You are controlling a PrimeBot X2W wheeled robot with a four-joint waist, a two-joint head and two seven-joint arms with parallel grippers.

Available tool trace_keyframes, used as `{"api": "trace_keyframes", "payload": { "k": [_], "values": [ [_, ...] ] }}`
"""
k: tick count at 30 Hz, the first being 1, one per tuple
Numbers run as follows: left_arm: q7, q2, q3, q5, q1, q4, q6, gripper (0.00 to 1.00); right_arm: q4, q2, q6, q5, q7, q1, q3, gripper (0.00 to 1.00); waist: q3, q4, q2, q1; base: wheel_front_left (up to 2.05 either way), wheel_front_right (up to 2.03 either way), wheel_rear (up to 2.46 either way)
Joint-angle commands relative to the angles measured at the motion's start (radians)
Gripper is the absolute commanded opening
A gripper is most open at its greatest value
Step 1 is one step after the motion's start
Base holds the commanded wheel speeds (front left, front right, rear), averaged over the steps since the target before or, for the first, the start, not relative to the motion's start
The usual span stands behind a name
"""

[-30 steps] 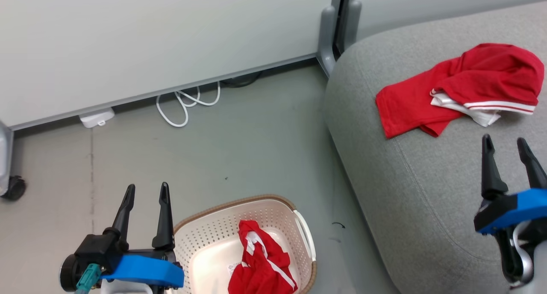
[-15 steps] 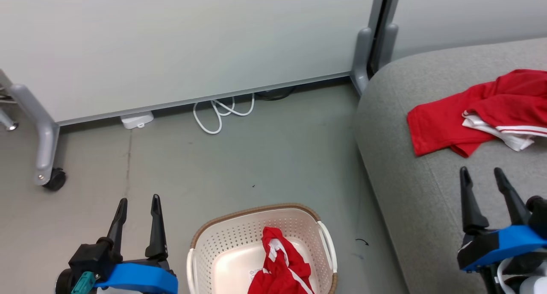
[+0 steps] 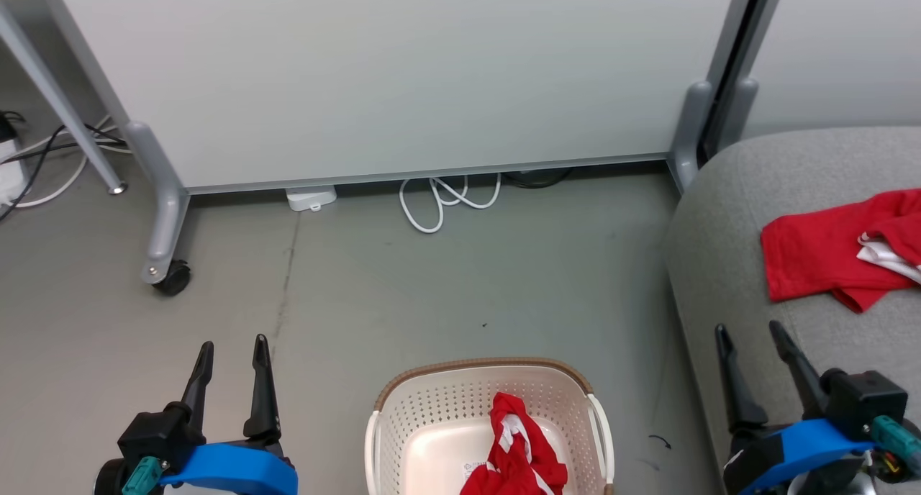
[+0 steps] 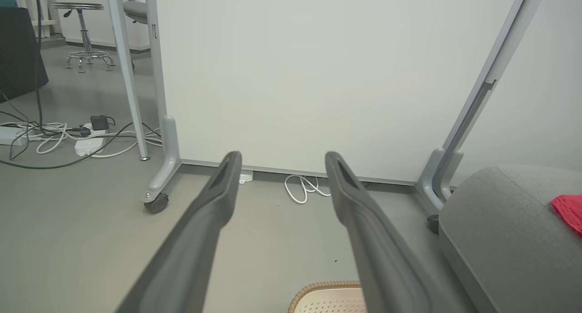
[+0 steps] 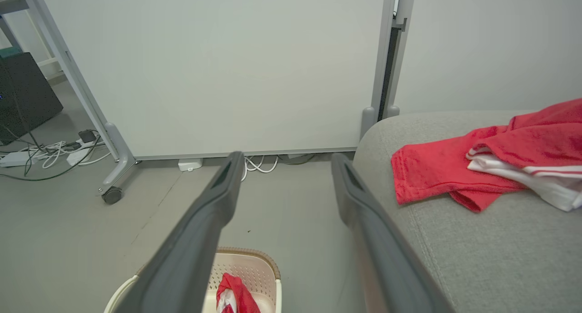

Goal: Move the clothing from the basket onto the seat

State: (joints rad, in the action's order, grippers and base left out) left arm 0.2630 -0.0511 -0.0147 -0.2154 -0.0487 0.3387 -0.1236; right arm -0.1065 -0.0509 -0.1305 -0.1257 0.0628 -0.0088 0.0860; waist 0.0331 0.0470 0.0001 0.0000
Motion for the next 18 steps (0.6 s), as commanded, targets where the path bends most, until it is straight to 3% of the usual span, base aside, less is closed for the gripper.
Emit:
{"api": "trace_keyframes", "payload": {
  "k": [1,18],
  "values": [
    [0.003,-0.001,0.001,0.006,-0.016,0.007,-0.004,1.0,-0.009,0.001,0.0,-0.006,0.012,0.022,-0.01,1.0,-0.01,0.018,-0.0001,0.0,0.0,0.0,0.0],
    [0.003,-0.002,0.006,0.001,-0.02,0.02,-0.008,1.0,-0.038,0.001,0.0,-0.017,0.03,0.008,-0.047,1.0,-0.001,0.028,-0.0001,0.0,0.0,0.0,0.0]
  ]
}}
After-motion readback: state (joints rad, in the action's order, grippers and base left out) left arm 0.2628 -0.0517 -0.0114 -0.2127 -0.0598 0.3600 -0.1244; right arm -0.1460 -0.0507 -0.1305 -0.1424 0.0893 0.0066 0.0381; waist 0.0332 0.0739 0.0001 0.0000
